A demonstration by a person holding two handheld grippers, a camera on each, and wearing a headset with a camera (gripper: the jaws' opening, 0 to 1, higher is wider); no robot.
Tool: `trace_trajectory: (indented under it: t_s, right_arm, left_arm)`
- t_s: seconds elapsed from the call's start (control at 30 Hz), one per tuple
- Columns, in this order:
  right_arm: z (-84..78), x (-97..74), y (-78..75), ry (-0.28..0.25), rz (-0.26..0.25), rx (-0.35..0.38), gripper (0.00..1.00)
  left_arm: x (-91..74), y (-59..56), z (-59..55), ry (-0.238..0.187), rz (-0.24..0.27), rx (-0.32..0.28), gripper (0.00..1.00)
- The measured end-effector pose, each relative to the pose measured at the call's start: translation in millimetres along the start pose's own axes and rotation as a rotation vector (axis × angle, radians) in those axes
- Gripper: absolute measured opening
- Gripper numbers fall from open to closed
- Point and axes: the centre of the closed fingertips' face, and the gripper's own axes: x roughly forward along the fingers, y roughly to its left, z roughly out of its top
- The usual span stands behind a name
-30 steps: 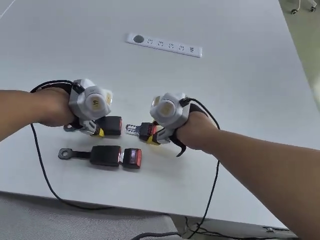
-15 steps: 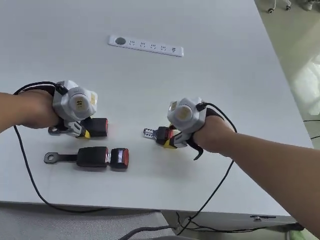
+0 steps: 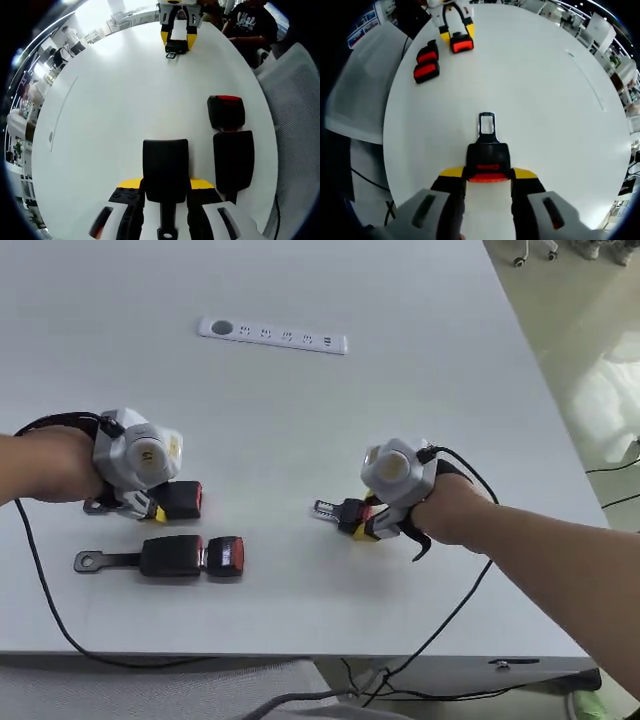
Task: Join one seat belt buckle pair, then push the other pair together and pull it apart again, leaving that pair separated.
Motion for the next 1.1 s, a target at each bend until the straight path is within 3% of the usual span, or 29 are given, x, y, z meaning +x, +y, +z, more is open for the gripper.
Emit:
trace_trajectory:
  t_s: [0.13, 0.2, 0.23, 0.27, 0.33, 0.4, 0.47, 0.53, 0.57, 0.63, 0.8, 0.9, 1.0, 1.1]
  right_arm:
    - [-0.6, -1.0, -0.8, 0.002, -0.039, -0.008, 0.37]
    - [-0.8, -3.8, -3.5, -0.003, -0.073, -0.001, 0.4]
    - [-1.9, -5.1, -10.5, -0.009, -0.119, 0.017, 0.43]
    - [-3.5, -5.7, -12.3, -0.007, -0.131, 0.018, 0.47]
    - [-8.6, -8.5, -8.5, -0.008, -0.134, 0.008, 0.6]
    - [-9.0, -10.9, -11.2, -0.043, -0.178, 0.041, 0.64]
    - [-11.6, -11.2, -2.8, -0.084, -0.162, 0.144, 0.66]
    - [-14.2, -10.5, 4.1, -0.112, -0.162, 0.191, 0.69]
    - [-15.2, -12.0, 7.6, -0.122, -0.175, 0.184, 0.69]
    - [-15.4, -14.9, 15.7, -0.139, -0.19, 0.19, 0.7]
    - [-6.9, -27.8, 39.4, -0.204, -0.229, 0.172, 0.79]
    - [2.4, -36.2, 56.6, -0.256, -0.223, 0.172, 0.88]
    - [9.4, -45.9, 72.2, -0.291, -0.219, 0.163, 0.9]
    - [10.7, -55.5, 81.3, -0.312, -0.231, 0.165, 0.92]
  left_arm:
    - [-0.6, 1.6, -0.2, 0.016, 0.013, -0.022, 0.33]
    - [-2.0, 2.7, -0.9, -0.006, 0.035, -0.04, 0.33]
    - [-2.3, 3.1, -1.2, -0.011, 0.041, -0.055, 0.33]
    - [-3.5, 1.0, -2.7, -0.019, 0.042, -0.088, 0.36]
    - [-8.6, -1.6, -4.8, -0.044, 0.058, -0.086, 0.4]
    - [-14.7, -2.0, -6.4, -0.063, 0.079, -0.117, 0.41]
    - [-29.4, 3.6, -7.7, -0.114, 0.156, -0.207, 0.41]
    - [-38.1, 1.7, -9.7, -0.156, 0.19, -0.285, 0.42]
    - [-44.0, -3.2, -12.7, -0.182, 0.211, -0.322, 0.43]
    - [-50.1, -19.1, -21.5, -0.175, 0.218, -0.319, 0.44]
    - [-64.3, -53.9, -38.2, -0.193, 0.247, -0.399, 0.51]
    - [-71.9, -66.2, -45.2, -0.188, 0.265, -0.42, 0.62]
    - [-82.8, -76.4, -51.2, -0.199, 0.289, -0.505, 0.7]
    - [-92.5, -82.7, -52.6, -0.207, 0.31, -0.515, 0.76]
